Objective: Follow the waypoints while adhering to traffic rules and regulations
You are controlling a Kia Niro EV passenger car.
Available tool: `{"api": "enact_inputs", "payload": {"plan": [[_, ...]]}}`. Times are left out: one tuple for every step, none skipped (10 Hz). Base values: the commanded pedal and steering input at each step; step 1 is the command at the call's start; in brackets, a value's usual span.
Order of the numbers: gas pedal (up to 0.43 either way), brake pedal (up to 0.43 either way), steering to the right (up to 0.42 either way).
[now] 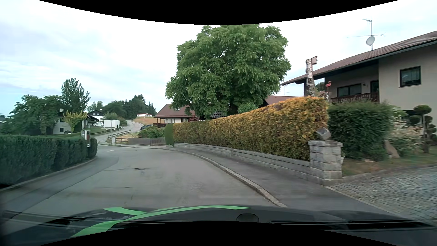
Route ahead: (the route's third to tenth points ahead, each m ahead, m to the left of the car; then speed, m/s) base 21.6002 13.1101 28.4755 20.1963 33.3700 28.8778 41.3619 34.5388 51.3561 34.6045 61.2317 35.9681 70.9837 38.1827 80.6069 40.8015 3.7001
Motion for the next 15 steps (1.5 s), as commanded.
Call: {"api": "enact_inputs", "payload": {"plan": [[0.150, 0.000, -0.435], [0.150, 0.000, -0.406], [0.150, 0.000, -0.371], [0.150, 0.000, -0.329], [0.150, 0.000, -0.289], [0.157, 0.000, -0.228], [0.157, 0.000, -0.174], [0.157, 0.000, -0.130], [0.157, 0.000, -0.094], [0.157, 0.000, -0.082], [0.157, 0.000, -0.070], [0.157, 0.000, -0.057], [0.157, 0.000, -0.043], [0.157, 0.000, -0.037], [0.157, 0.000, -0.041]]}}
